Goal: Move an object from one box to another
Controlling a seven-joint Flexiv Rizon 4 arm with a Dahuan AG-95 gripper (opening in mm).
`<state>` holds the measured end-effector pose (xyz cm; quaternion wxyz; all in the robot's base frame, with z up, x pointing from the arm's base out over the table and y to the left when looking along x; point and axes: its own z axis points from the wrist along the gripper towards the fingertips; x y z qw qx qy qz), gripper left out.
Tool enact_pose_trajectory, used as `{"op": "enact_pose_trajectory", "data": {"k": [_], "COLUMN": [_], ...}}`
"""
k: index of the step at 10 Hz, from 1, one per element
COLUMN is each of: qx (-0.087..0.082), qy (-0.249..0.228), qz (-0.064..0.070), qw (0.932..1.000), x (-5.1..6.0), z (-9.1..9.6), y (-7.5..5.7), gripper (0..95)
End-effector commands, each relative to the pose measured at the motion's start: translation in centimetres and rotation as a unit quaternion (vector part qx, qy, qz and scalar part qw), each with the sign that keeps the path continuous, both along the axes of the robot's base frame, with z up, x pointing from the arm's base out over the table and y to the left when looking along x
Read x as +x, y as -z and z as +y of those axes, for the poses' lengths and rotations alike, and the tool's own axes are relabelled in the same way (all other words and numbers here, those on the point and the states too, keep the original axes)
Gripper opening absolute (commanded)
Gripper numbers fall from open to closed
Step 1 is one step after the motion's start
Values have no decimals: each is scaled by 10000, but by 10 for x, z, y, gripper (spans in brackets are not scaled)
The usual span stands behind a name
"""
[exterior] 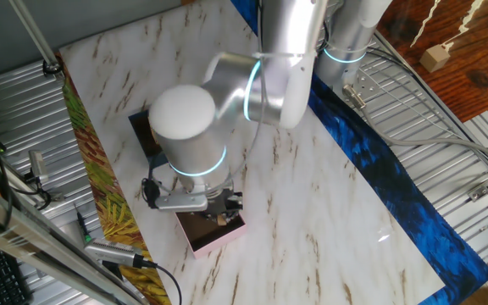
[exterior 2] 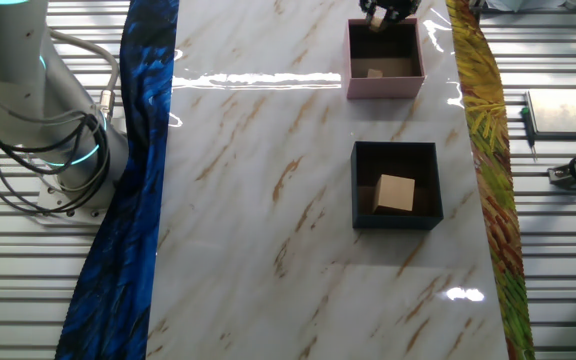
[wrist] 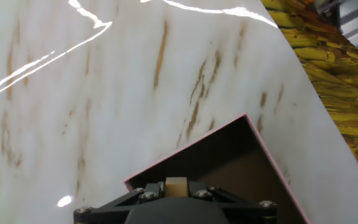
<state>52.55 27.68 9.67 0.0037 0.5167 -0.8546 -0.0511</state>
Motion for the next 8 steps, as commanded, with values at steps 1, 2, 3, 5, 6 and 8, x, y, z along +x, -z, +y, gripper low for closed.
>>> {"op": "enact_pose_trajectory", "data": {"k": [1,2,3,5,6,8], "qx": [-80,-95,-99,-99,-110,-161], "qy": [-7,46,77,114,113,128], "qz": [-59,-121,-158,-206,-206,-215], "qw": [10000,9999,9998,9997,9997,9996], "x": [-4,-8,-10,-16,-17,-17], "z": [0,0,0,1,1,4], "y": [1,3,4,6,7,11], "gripper": [0,0,0,0,0,0]}}
